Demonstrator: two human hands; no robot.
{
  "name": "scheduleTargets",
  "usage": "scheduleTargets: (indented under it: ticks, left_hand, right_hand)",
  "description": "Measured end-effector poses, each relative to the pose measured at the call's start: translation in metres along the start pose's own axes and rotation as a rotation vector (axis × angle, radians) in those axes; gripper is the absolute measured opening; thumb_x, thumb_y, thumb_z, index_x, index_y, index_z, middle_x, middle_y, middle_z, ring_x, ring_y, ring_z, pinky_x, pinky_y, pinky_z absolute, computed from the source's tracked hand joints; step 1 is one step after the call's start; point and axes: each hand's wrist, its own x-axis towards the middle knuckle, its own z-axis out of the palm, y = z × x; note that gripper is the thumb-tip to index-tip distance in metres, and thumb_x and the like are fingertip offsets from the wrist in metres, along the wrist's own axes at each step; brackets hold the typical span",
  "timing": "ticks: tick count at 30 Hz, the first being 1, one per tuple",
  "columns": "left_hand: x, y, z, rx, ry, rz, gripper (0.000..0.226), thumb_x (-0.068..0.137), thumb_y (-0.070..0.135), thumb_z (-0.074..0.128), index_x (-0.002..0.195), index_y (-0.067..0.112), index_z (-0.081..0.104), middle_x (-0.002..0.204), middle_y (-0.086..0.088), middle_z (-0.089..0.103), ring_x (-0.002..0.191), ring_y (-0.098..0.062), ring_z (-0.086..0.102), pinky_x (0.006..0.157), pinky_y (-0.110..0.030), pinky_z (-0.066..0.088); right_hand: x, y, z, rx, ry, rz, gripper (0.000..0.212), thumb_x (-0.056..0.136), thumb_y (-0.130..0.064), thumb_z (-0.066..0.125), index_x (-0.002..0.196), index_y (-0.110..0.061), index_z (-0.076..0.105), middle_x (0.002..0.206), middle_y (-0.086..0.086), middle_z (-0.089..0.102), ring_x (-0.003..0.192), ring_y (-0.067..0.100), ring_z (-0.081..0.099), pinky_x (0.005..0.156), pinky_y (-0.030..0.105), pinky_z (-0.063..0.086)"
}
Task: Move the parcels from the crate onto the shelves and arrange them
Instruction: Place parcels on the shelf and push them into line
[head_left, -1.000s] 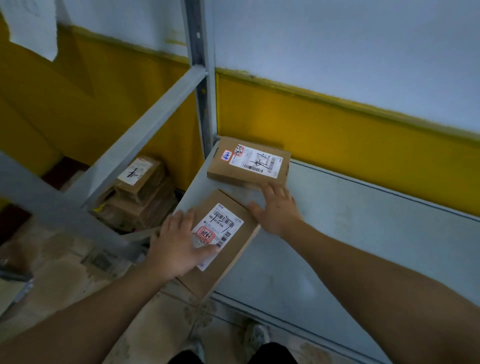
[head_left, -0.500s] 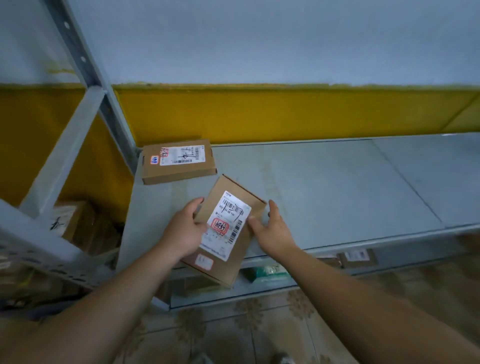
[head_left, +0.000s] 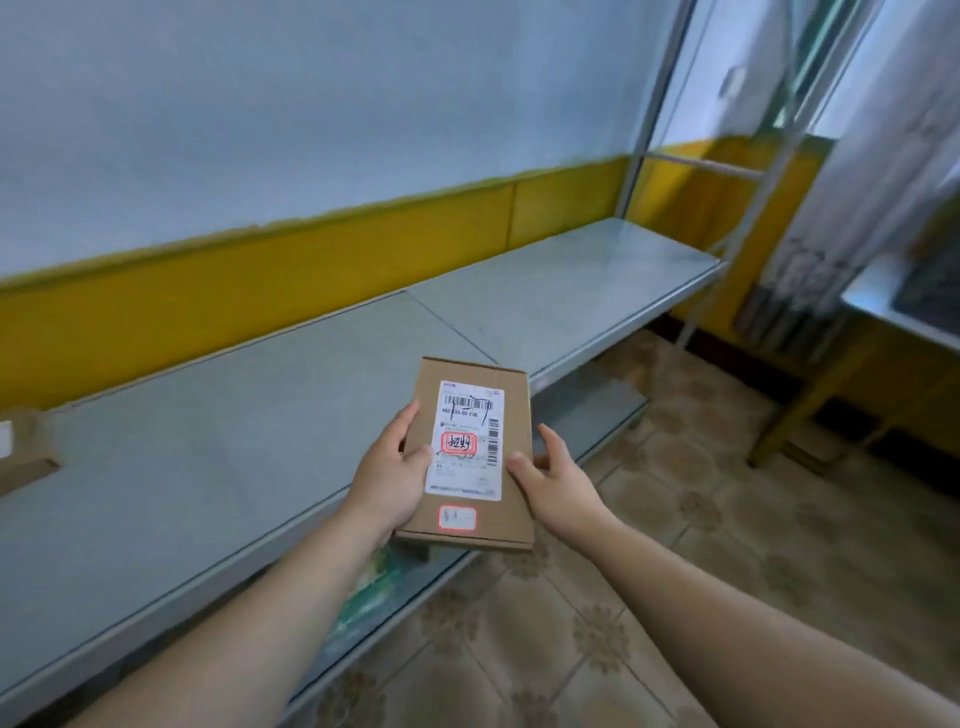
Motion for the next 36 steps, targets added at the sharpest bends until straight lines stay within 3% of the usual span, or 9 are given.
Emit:
scheduleTargets:
  ticks: [2, 6, 10, 13, 20, 26, 29, 33, 36]
  left_hand:
    - [0.0, 0.021, 0.057, -0.01, -0.049, 0.026, 0.057, 0.098, 0.009, 0.047, 0.149, 0.03, 0.033, 0.139, 0.002, 0.053, 0.109, -0.014, 0.058, 0.093, -0.029, 0.049]
    - [0.004, 0.052, 0.149, -0.072, -0.149, 0.018, 0.057, 0.099, 0.007, 0.047, 0.148, 0.031, 0.033, 0.134, 0.001, 0.056, 0.105, -0.017, 0.062, 0.073, -0.023, 0.051]
    - [0.02, 0.071, 0.224, -0.066, -0.246, -0.013, 0.055, 0.099, 0.01, 0.048, 0.145, 0.037, 0.036, 0.112, 0.006, 0.062, 0.092, -0.017, 0.068, 0.069, -0.033, 0.057]
    - [0.043, 0.077, 0.276, -0.02, -0.287, -0.018, 0.054, 0.098, 0.012, 0.049, 0.145, 0.037, 0.037, 0.12, 0.003, 0.062, 0.094, -0.016, 0.067, 0.073, -0.035, 0.058]
    - [0.145, 0.075, 0.388, -0.024, -0.356, -0.091, 0.049, 0.1, 0.016, 0.05, 0.144, 0.033, 0.038, 0.126, 0.001, 0.062, 0.099, -0.018, 0.067, 0.075, -0.039, 0.06]
    - [0.233, 0.078, 0.465, -0.016, -0.359, -0.202, 0.047, 0.1, 0.015, 0.049, 0.144, 0.03, 0.039, 0.125, -0.001, 0.063, 0.097, -0.019, 0.068, 0.066, -0.034, 0.059]
    - [0.267, 0.071, 0.492, -0.014, -0.33, -0.26, 0.046, 0.1, 0.013, 0.05, 0.143, 0.029, 0.041, 0.123, 0.0, 0.062, 0.096, -0.018, 0.066, 0.066, -0.031, 0.057]
    - [0.311, 0.044, 0.529, -0.035, -0.241, -0.348, 0.05, 0.098, 0.007, 0.05, 0.143, 0.026, 0.043, 0.125, 0.002, 0.063, 0.097, -0.014, 0.065, 0.066, -0.024, 0.051]
    - [0.341, 0.018, 0.561, -0.007, -0.116, -0.408, 0.049, 0.099, 0.008, 0.048, 0.143, 0.027, 0.042, 0.122, 0.003, 0.063, 0.093, -0.014, 0.063, 0.062, -0.021, 0.046]
  right_hand:
    - [0.0, 0.03, -0.053, 0.005, 0.049, 0.023, 0.074, 0.098, -0.05, 0.05, 0.159, -0.026, 0.016, 0.128, -0.004, 0.057, 0.109, 0.015, 0.059, 0.086, 0.029, 0.046]
    - [-0.002, 0.081, -0.141, 0.009, 0.132, 0.093, 0.072, 0.098, -0.052, 0.05, 0.157, -0.026, 0.02, 0.133, -0.004, 0.055, 0.117, 0.015, 0.053, 0.089, 0.026, 0.037]
    - [0.01, 0.121, -0.2, 0.04, 0.201, 0.167, 0.072, 0.096, -0.054, 0.051, 0.156, -0.028, 0.023, 0.129, -0.003, 0.058, 0.117, 0.019, 0.056, 0.1, 0.034, 0.045]
    - [0.031, 0.151, -0.229, 0.086, 0.224, 0.23, 0.073, 0.094, -0.057, 0.052, 0.156, -0.029, 0.025, 0.127, -0.004, 0.057, 0.117, 0.022, 0.058, 0.102, 0.039, 0.047]
    - [0.134, 0.194, -0.294, 0.044, 0.203, 0.338, 0.069, 0.097, -0.053, 0.05, 0.156, -0.027, 0.024, 0.14, -0.001, 0.055, 0.113, 0.016, 0.056, 0.091, 0.026, 0.041]
    - [0.237, 0.218, -0.35, 0.002, 0.129, 0.417, 0.07, 0.097, -0.055, 0.049, 0.156, -0.029, 0.023, 0.147, 0.001, 0.05, 0.131, 0.02, 0.049, 0.099, 0.028, 0.039]
    - [0.288, 0.229, -0.367, -0.02, 0.055, 0.429, 0.072, 0.096, -0.056, 0.05, 0.157, -0.03, 0.023, 0.145, -0.001, 0.052, 0.127, 0.019, 0.051, 0.093, 0.027, 0.04]
    - [0.367, 0.252, -0.384, -0.101, -0.09, 0.403, 0.072, 0.096, -0.054, 0.05, 0.157, -0.027, 0.021, 0.146, 0.0, 0.051, 0.13, 0.02, 0.05, 0.104, 0.03, 0.041]
    - [0.433, 0.277, -0.392, -0.151, -0.211, 0.386, 0.071, 0.097, -0.055, 0.049, 0.156, -0.027, 0.022, 0.146, 0.0, 0.051, 0.128, 0.022, 0.052, 0.1, 0.031, 0.044]
